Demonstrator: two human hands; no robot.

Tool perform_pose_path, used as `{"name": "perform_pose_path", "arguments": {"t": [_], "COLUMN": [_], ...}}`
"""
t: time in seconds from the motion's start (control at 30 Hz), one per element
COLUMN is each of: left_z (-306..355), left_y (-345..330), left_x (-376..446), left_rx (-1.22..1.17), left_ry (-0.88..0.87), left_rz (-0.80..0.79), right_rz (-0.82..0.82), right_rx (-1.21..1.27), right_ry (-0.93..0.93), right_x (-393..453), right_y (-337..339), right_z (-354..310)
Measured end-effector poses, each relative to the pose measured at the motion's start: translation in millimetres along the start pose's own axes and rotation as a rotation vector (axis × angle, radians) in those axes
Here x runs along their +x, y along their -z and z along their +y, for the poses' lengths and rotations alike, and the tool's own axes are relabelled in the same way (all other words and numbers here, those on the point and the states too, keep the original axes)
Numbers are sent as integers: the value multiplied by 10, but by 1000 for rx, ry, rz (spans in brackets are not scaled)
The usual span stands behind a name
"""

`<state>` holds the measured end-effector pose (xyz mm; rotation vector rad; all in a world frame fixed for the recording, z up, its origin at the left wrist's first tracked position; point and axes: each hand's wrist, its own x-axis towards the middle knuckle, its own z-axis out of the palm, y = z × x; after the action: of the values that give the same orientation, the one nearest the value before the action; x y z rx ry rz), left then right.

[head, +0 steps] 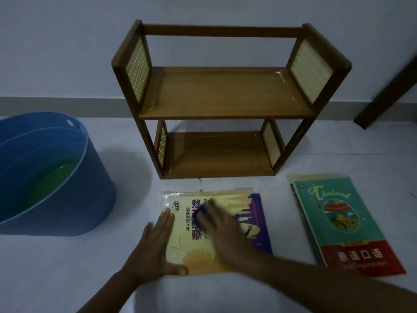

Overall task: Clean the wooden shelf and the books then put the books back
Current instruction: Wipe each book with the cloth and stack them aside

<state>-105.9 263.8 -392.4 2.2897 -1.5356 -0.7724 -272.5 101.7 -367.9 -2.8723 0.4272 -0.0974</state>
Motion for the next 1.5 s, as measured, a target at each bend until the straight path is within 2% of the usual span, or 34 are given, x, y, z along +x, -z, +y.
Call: {"name": "perform_pose_path", "arguments": {"t": [0.03, 0.1, 0.17, 0.27, 0.33, 0.43, 0.47, 0.53, 0.57, 0.63, 0.67, 0.7, 0.77, 0.83, 0.87, 0.93, 0.97, 1.07, 1.13, 1.23, 1.3, 1.37, 1.5], "left_z": [-11, -26, -35, -36, -7, -27, -34, -32, -28, -25, -21, -18, -2, -10, -4, 13, 18, 13, 3, 110, 309, 504, 663], "left_y": [-1, -12, -21, -15, -5, -28, -38, -49, -34, -25, -23, -28, -31, -29, -29, -22, -19, -9, -3, -17, -87, -243, -360], "left_x": [5, -18, -53, -59, -43, -33, -36, -32, -20, -41, -50, -57, -53, -44, -45, -60, -68, -79, -75, -74, -32, 9, 86], "left_rx": [0, -17, -53, -61, -45, -25, -26, -30, -21, -1, -4, -9, -18, -9, 1, 30, 41, 55, 100, 302, 386, 474, 624], "left_ry": [-12, -29, -5, 6, -1, 8, 2, -7, -12, -10, -8, -8, -13, -15, -14, -14, -12, -8, -4, -76, -182, -311, -321], "left_rz": [7, 11, 41, 61, 66, 65, 60, 50, 49, 41, 42, 38, 40, 46, 49, 38, 26, 19, 13, 59, 28, -24, -23], "right_rz": [-23, -158, -141, -108, -112, -131, -174, -105, -43, 59, 91, 97, 26, -37, -76, -113, -87, 44, 45, 33, -8, -73, -115], "right_rx": [30, 68, -29, 29, 76, 82, 97, 8, -42, -56, -71, -105, -121, -32, -22, -44, -55, -82, -49, 9, -2, -35, -39], "right_ry": [180, 419, 475, 118, -8, 219, 279, 289, 197, -104, -198, -215, -83, 185, 299, 368, 313, -73, -264, -460, -525, -511, -549], "right_x": [-126, -149, 174, 632, 687, 316, 211, 182, 204, 181, 110, 13, -263, -546, -620, -623, -590, -561, -648, -879, -1002, -1035, -1023], "right_y": [-35, -38, 9, 55, 23, -117, -108, -60, -37, 17, 36, 16, -116, -181, -163, -115, -89, 55, 133, 35, -70, -138, -125], "right_z": [-208, -357, -183, 54, -71, -395, -372, -19, 220, 640, 722, 689, 358, -25, -100, 52, 220, 827, 1125, 1388, 1473, 1501, 1451]}}
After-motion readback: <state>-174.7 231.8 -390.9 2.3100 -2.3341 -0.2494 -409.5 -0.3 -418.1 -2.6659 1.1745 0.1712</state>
